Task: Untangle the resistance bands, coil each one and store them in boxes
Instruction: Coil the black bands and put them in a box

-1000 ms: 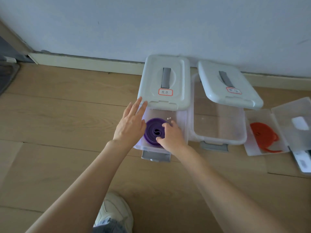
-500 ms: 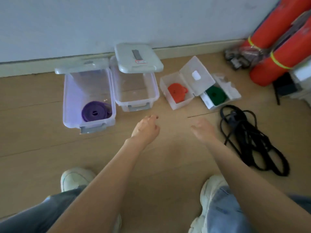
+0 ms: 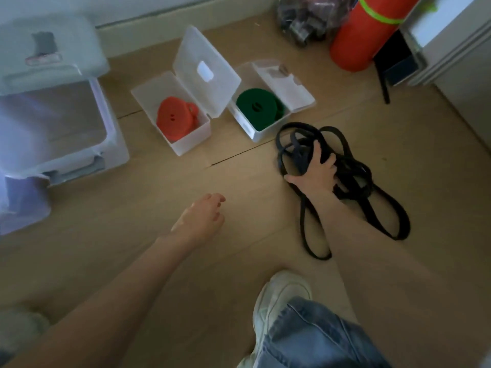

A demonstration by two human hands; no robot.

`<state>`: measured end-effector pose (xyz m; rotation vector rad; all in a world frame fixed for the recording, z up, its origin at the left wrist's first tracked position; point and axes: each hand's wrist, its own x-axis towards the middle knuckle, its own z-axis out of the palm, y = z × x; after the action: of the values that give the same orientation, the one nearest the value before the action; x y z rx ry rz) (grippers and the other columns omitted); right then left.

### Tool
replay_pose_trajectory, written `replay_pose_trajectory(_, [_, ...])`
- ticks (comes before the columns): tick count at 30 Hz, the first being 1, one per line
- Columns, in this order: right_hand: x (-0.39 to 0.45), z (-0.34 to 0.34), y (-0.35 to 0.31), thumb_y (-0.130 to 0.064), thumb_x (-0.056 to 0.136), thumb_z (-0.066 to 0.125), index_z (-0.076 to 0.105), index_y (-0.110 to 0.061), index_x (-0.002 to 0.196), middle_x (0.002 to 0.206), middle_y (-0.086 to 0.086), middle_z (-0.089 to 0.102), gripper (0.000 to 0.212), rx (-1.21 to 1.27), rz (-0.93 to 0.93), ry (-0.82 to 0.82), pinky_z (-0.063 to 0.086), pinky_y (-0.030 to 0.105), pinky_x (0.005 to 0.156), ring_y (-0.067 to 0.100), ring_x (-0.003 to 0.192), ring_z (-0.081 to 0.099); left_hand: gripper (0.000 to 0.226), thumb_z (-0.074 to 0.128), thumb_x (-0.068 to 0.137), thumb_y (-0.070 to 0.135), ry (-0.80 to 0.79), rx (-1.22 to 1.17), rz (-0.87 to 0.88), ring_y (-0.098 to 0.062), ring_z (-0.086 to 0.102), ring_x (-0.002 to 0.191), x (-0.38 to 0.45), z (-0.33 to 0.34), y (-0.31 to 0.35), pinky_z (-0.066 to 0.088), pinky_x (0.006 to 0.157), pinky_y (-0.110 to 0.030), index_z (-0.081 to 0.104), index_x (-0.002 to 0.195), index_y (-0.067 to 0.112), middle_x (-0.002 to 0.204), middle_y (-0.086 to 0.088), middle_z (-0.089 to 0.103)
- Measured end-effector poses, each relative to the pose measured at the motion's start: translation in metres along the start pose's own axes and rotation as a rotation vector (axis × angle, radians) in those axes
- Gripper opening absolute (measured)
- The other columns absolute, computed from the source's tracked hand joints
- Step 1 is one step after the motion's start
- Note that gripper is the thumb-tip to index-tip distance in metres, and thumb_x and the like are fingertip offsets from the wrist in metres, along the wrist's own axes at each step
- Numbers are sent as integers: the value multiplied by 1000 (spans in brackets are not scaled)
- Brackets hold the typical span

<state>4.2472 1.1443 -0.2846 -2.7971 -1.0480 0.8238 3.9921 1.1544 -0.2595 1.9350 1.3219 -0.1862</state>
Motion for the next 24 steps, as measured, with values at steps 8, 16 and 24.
replay_pose_trajectory(8, [-50,16,-23,-23,78,69,39,-23,133,131,13,48,63,175,-193,90,47,46,91,33,117,49,37,51,91,13,86,-395,-165,-20,56,101,-5,0,4,45,89,-28,50,128,15,123,-7,58])
replay_pose_trajectory(16, [-180,18,-88,-16,78,66,59,-13,105,95,4,62,29,659,-200,-548,49,34,80,23,95,58,56,34,93,55,199,-843,-336,-25,29,137,-83,-36,-20,29,108,-43,26,144,34,152,0,27])
replay_pose_trajectory(24, [-242,-2,-120,-22,80,64,56,-25,92,95,0,64,15,546,-386,-790,50,28,73,19,94,61,23,59,89,29,212,-906,-310,-12,61,82,-164,-67,-73,49,58,-19,57,107,15,103,-9,64])
